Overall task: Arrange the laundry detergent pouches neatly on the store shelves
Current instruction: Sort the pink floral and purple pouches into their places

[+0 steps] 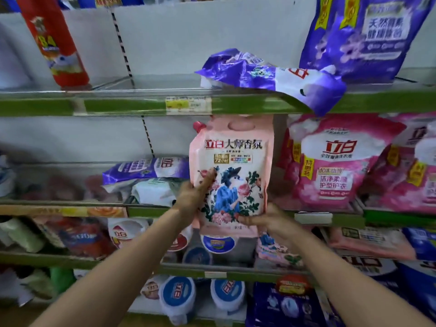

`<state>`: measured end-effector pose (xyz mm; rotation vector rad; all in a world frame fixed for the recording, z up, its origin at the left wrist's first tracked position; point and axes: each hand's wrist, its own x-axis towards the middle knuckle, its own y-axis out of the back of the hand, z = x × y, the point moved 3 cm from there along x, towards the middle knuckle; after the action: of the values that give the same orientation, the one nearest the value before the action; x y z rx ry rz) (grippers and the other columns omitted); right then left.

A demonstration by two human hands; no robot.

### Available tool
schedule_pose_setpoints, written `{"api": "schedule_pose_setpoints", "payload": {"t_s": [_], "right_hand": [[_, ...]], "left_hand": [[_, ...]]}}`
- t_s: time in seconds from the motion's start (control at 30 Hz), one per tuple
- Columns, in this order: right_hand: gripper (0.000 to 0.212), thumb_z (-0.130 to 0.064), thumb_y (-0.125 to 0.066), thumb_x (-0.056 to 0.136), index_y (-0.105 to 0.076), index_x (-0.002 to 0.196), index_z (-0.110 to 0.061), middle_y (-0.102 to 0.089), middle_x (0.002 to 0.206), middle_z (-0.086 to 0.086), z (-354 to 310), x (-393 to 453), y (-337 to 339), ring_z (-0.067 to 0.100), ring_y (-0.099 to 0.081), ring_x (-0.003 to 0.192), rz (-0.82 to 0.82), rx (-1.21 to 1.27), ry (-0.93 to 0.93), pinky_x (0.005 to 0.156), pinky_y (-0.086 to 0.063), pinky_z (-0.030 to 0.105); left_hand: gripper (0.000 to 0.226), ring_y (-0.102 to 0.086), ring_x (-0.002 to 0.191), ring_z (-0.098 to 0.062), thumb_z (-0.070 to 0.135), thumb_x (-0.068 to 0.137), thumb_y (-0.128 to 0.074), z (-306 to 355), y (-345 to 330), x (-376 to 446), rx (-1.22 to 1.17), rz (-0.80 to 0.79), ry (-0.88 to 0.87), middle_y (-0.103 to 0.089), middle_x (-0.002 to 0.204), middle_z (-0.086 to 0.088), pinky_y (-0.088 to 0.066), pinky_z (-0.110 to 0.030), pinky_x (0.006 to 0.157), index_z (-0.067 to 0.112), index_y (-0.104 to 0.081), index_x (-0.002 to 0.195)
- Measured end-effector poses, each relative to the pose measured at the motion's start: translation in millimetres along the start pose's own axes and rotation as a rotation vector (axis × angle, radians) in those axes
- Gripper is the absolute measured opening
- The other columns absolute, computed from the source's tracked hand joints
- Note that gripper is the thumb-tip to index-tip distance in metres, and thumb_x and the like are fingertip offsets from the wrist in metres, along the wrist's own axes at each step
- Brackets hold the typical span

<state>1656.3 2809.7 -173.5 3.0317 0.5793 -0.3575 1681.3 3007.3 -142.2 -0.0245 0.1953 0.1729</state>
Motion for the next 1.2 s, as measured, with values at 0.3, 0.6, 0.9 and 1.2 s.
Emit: {"api": "schedule_pose_setpoints", "payload": {"t_s": [0.3,0.6,0.9,1.2], "right_hand": [[0.069,-0.006,-0.083,0.067,-0.050,0.128,-0.005,-0.069,0.113,0.005,-6.8,88.0,40.0,0.018,-0.064,0.107,0.062,-0.045,-0.017,0.081,-0.052,0.032],[0.078,-0.013,-0.085,0.057,-0.052,0.128,-0.005,-0.068,0.120,0.007,3.2,121.2,56.0,0.019,-0.065,0.111,0.145,-0.135,0.021,0.100,-0.049,0.035],[0.078,0.002,-0.086,0.061,-0.049,0.129,-0.008,-0.068,0.109,0.000,12.0,110.4,51.7,0.025,-0.068,0.103,0.203,-0.217,0.031,0.075,-0.059,0.028],[0.094,-0.010,-0.078,0.078,-0.019,0.152,-0.014,-0.041,0.149,0.009,-10.3,48.2,42.0,0.028,-0.042,0.134,0.397,-0.236,-0.039,0.110,-0.037,0.041]], "left_hand": [[0.033,-0.072,0.064,-0.017,0.044,0.084,-0.068,14.5,-16.6,72.5,0.048,-0.052,-0.120,-0.074,0.072,-0.003,-0.060,-0.032,0.060,0.011,-0.065,0.089],[0.024,-0.072,0.086,-0.027,0.034,0.088,-0.065,8.1,-24.4,103.6,0.090,-0.102,-0.131,-0.074,0.097,-0.012,-0.060,-0.039,0.076,0.012,-0.067,0.098],[0.026,-0.073,0.087,-0.015,0.036,0.089,-0.062,-0.1,-27.3,95.0,0.035,-0.189,-0.156,-0.074,0.100,-0.002,-0.059,-0.028,0.067,0.020,-0.062,0.109],[0.032,-0.067,0.083,-0.011,0.027,0.088,-0.066,4.2,-17.7,45.3,-0.028,-0.041,-0.133,-0.066,0.101,-0.002,-0.055,-0.016,0.055,0.013,-0.051,0.112]]}}
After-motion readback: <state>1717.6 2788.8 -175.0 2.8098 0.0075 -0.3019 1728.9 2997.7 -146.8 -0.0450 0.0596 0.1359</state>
